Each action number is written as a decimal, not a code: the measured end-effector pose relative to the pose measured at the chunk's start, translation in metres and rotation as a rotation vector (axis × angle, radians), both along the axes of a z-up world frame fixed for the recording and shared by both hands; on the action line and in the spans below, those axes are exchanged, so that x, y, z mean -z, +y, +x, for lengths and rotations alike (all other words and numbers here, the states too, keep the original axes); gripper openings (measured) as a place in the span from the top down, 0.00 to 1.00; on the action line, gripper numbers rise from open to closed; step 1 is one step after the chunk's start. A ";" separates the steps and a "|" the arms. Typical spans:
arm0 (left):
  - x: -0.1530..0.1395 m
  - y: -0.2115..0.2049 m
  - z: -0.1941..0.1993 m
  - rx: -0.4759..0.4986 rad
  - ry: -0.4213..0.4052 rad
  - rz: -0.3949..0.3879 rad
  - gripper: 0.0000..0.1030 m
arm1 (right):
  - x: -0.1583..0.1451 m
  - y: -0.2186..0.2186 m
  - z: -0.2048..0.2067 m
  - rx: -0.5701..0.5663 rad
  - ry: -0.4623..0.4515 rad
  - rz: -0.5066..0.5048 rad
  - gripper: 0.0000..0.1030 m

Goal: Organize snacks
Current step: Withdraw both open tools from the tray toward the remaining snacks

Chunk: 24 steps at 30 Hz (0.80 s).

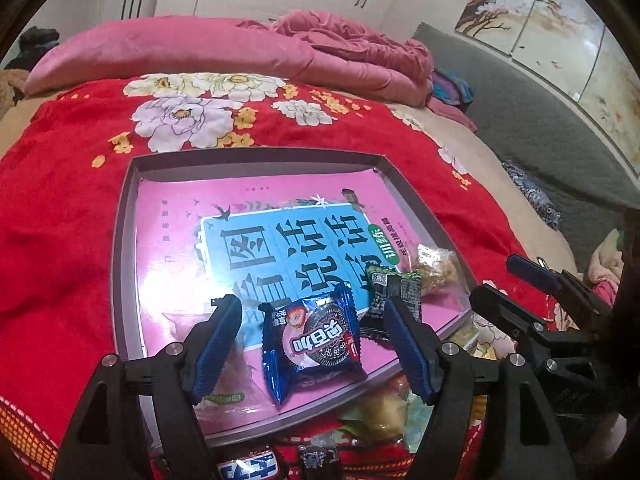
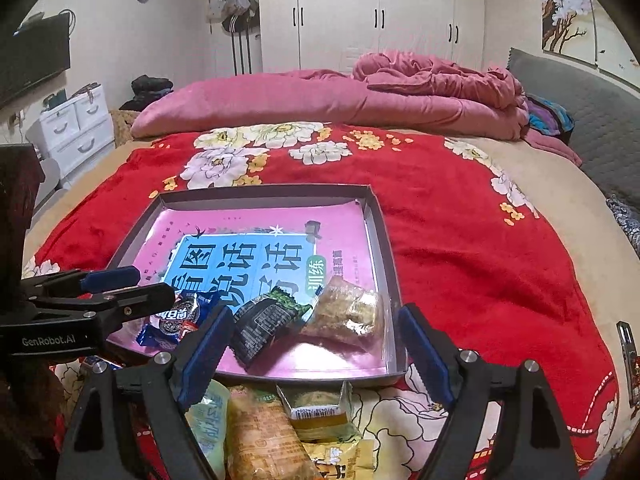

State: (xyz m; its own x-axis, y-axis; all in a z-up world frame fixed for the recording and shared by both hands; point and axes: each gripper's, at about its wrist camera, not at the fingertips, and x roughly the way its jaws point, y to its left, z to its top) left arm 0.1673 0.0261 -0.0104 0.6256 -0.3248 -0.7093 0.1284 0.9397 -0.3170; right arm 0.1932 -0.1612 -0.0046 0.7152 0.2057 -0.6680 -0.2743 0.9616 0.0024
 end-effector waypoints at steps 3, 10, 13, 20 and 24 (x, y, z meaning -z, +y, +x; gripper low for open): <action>-0.003 0.002 -0.002 -0.003 -0.010 0.001 0.27 | -0.002 -0.001 -0.001 0.003 -0.002 -0.001 0.18; -0.011 0.008 -0.009 -0.017 -0.036 0.009 0.27 | -0.009 -0.008 -0.004 0.016 -0.010 0.017 0.18; -0.013 0.010 -0.011 -0.024 -0.043 0.010 0.27 | -0.012 -0.012 -0.006 0.022 -0.014 0.026 0.18; -0.019 0.018 -0.018 -0.044 -0.064 0.002 0.27 | -0.019 -0.021 -0.008 0.045 -0.022 0.037 0.18; -0.021 0.020 -0.022 -0.049 -0.068 -0.001 0.27 | -0.023 -0.027 -0.012 0.057 -0.027 0.050 0.18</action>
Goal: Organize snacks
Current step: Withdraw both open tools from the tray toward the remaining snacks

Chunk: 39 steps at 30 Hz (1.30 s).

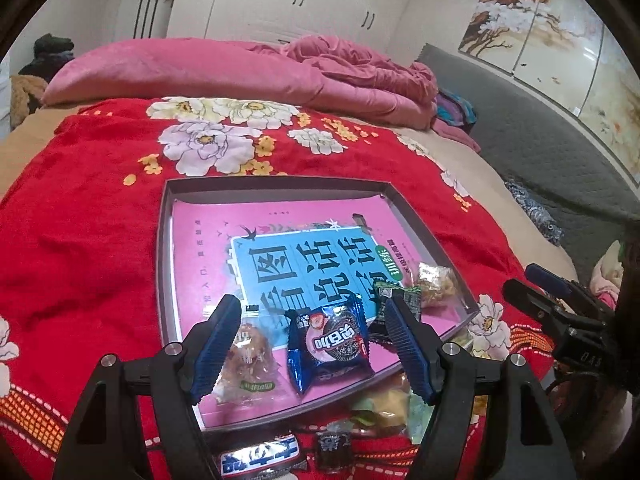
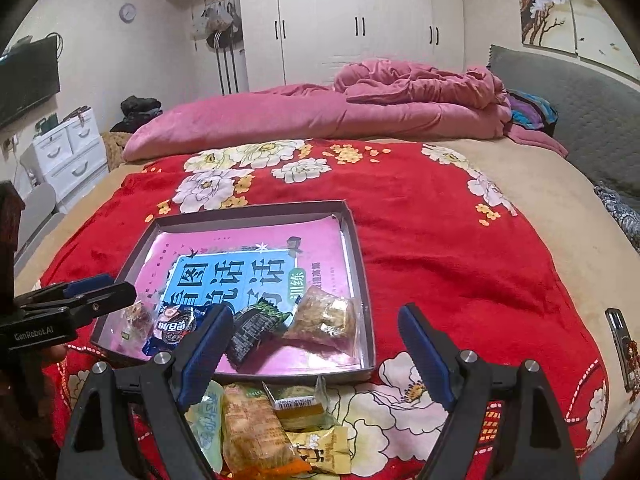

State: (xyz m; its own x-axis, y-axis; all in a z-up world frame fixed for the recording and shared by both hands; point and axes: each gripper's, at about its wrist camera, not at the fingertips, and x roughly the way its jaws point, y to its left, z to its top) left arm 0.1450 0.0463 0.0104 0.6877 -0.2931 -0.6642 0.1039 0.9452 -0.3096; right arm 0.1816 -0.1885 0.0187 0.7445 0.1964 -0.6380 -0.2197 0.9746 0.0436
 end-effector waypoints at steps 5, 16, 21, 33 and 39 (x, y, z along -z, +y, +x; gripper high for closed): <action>-0.003 0.002 -0.006 -0.004 -0.013 -0.004 0.27 | -0.006 -0.006 -0.005 0.012 -0.013 0.010 0.18; -0.009 0.001 -0.021 0.010 -0.043 -0.010 0.26 | -0.020 -0.012 -0.017 0.008 -0.036 0.047 0.18; -0.012 -0.001 -0.029 0.022 -0.054 -0.016 0.26 | -0.022 -0.011 -0.022 -0.013 -0.036 0.070 0.18; -0.004 -0.015 -0.043 0.064 -0.030 -0.005 0.25 | -0.024 -0.013 -0.033 -0.028 -0.041 0.086 0.15; -0.004 -0.024 -0.048 0.084 -0.027 0.006 0.25 | -0.023 -0.013 -0.038 -0.038 -0.032 0.095 0.15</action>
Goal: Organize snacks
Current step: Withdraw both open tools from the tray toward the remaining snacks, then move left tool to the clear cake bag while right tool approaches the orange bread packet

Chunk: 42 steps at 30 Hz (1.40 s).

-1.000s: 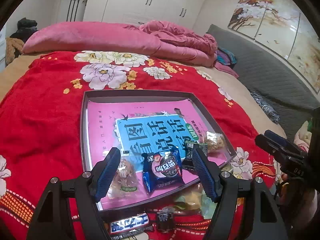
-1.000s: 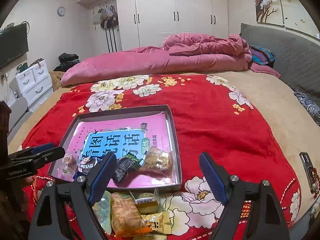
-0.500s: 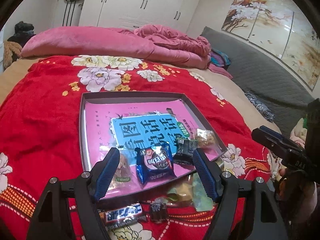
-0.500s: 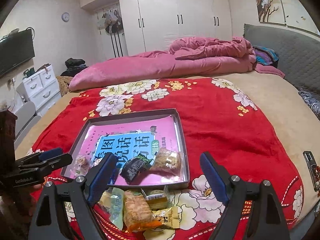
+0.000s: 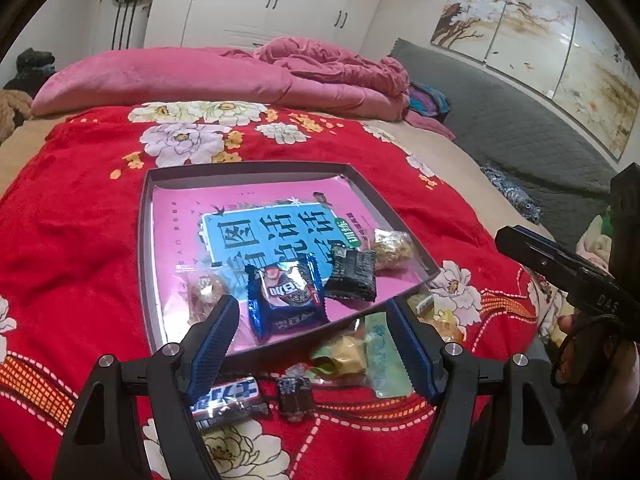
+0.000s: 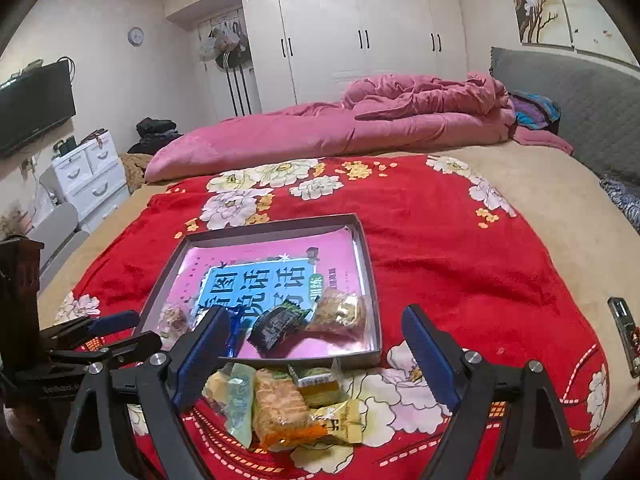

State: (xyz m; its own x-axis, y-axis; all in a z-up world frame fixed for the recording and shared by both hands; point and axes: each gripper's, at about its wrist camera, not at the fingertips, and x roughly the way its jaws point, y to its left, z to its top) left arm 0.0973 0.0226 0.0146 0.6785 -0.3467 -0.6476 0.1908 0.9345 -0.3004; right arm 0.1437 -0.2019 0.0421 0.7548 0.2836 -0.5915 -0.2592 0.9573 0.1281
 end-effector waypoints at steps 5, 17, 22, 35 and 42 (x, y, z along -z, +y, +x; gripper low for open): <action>0.002 -0.004 -0.004 0.002 0.013 0.007 0.25 | 0.001 0.001 -0.007 -0.018 0.003 0.002 0.15; 0.008 -0.015 -0.012 0.021 0.037 0.034 0.25 | 0.003 -0.004 -0.018 -0.029 0.015 0.013 0.15; 0.011 -0.022 -0.015 0.037 0.050 0.049 0.25 | 0.005 -0.002 -0.024 -0.041 0.022 0.006 0.15; 0.023 -0.033 -0.015 0.072 0.081 0.077 0.25 | 0.017 0.002 -0.031 -0.070 0.066 0.001 0.15; 0.031 -0.041 -0.009 0.086 0.096 0.103 0.25 | 0.027 0.002 -0.028 -0.073 0.096 -0.007 0.15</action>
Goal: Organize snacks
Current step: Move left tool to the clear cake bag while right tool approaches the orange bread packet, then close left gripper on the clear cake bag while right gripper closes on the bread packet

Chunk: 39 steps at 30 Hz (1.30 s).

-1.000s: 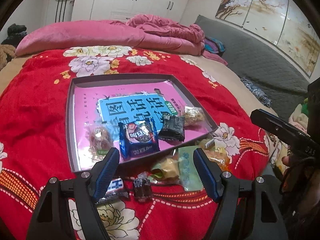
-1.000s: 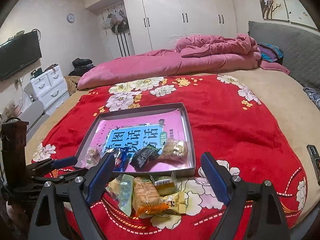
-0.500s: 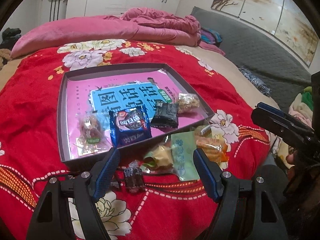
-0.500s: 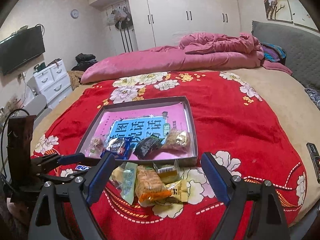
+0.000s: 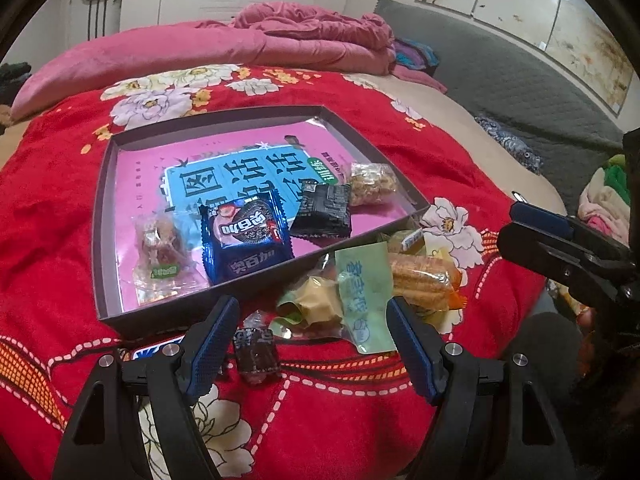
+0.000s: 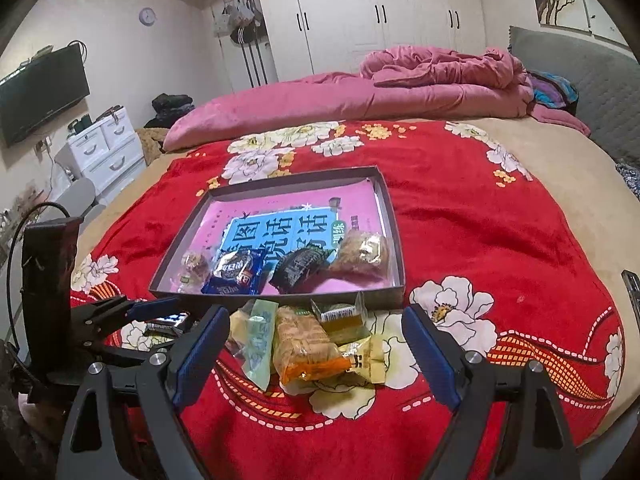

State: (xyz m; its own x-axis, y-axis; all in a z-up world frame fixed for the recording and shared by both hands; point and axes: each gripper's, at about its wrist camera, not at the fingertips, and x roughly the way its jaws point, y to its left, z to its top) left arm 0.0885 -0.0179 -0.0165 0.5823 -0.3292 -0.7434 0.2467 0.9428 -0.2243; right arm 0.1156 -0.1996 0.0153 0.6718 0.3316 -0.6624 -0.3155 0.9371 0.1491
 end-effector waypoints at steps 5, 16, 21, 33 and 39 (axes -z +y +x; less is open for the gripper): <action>0.008 -0.004 0.007 0.003 0.024 0.018 0.25 | 0.009 -0.001 0.003 -0.002 0.024 -0.018 0.15; 0.023 -0.014 0.018 0.034 0.062 0.061 0.25 | 0.036 -0.001 0.014 -0.011 0.085 -0.045 0.15; 0.024 -0.015 0.022 0.050 0.066 0.058 0.28 | 0.042 0.003 0.019 -0.042 0.105 -0.031 0.15; 0.031 -0.015 0.031 0.067 0.089 0.050 0.47 | 0.058 0.007 0.027 -0.114 0.175 0.043 0.47; 0.035 -0.007 0.036 0.053 0.116 0.012 0.47 | 0.066 0.020 0.027 -0.162 0.196 0.034 0.49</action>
State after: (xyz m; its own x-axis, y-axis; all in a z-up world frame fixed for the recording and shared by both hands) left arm 0.1241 -0.0252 -0.0512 0.4744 -0.3480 -0.8086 0.2690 0.9319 -0.2432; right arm 0.1428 -0.1798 -0.0502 0.4676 0.4485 -0.7617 -0.4232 0.8701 0.2526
